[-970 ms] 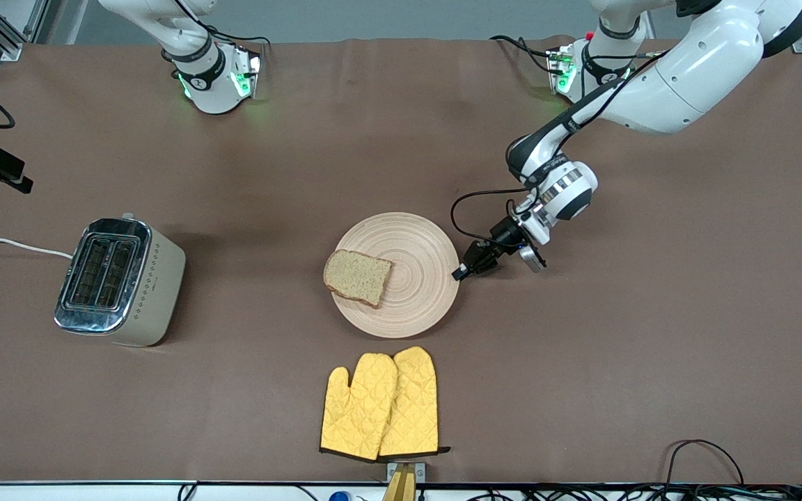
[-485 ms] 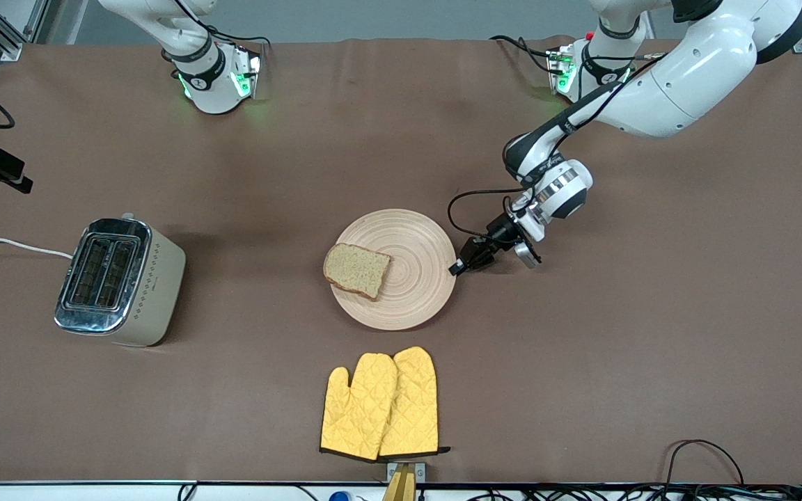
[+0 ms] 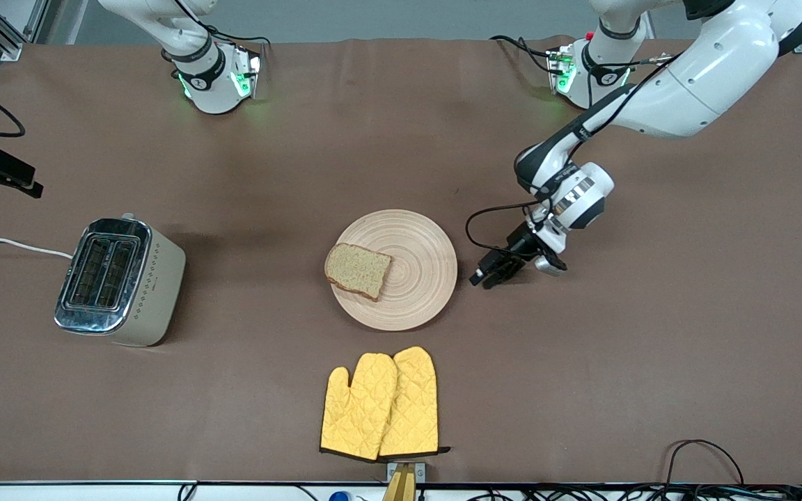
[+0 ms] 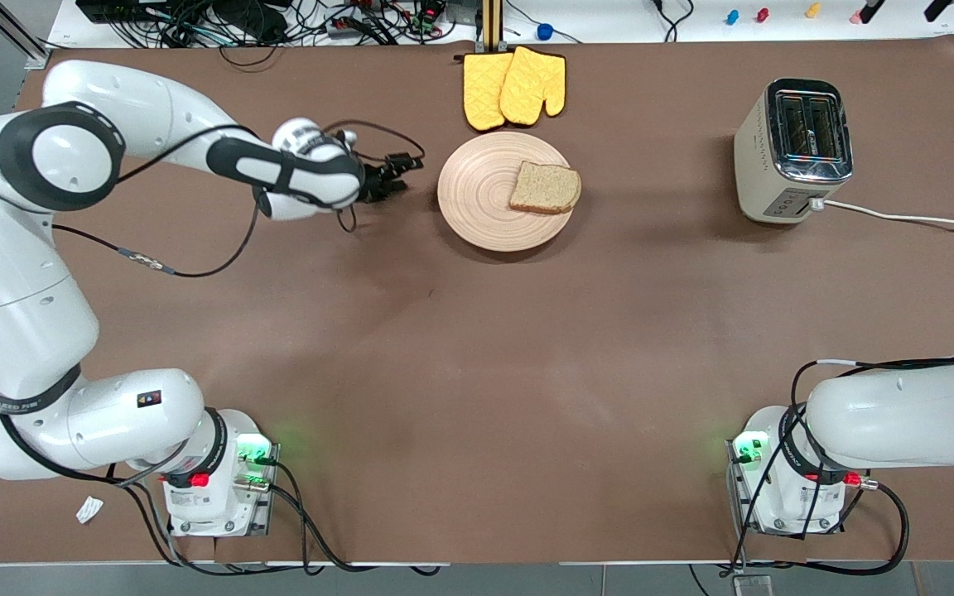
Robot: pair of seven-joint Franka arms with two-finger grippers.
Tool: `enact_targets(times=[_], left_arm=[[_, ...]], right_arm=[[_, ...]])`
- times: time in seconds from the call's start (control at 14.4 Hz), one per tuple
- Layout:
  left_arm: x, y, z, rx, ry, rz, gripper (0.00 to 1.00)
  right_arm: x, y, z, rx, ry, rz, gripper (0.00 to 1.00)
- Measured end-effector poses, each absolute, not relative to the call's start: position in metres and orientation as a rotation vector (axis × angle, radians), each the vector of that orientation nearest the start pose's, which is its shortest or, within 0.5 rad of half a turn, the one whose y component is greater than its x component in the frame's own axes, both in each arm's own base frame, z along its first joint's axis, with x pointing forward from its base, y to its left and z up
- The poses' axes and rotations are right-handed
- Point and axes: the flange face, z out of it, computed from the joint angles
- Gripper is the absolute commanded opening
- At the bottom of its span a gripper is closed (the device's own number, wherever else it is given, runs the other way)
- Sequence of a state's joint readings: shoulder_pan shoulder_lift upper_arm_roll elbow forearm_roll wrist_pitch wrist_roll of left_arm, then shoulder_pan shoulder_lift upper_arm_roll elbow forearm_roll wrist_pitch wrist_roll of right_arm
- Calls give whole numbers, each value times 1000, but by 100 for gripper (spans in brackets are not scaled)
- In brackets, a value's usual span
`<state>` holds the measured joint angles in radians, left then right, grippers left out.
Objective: Move plate and put bread in toaster
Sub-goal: 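Release the plate with the left gripper while the right gripper reaches the bread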
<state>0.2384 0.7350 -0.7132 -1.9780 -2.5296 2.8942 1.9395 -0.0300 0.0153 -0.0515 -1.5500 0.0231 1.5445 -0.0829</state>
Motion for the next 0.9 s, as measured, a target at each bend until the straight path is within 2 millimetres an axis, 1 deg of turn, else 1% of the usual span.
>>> enact_targets(times=[0.14,0.21,0.35,0.42,0.55,0.69,0.76,0.9], left_arm=[[517,-222,169,2247,473,530,100],[525,-219,182,2266,482,538,100],[541,-212,203,2289,480,571,100],[548,-207,211,2308,475,588,100],[560,-196,224,2348,474,614,100],[566,-192,230,2359,470,632,100],[567,-191,230,2366,459,637,100],[571,-185,231,2392,405,667,100]], right_arm=[[558,-22,618,-3036,-25,38,100],[560,-16,612,-2999,-24,55,100],[567,-2,592,-2937,-24,102,100],[572,10,580,-2903,-22,117,100],[586,38,550,-2820,-23,141,100],[598,66,518,-2764,-23,138,100],[602,81,501,-2757,-24,133,100],[603,112,467,-2759,-12,133,100]])
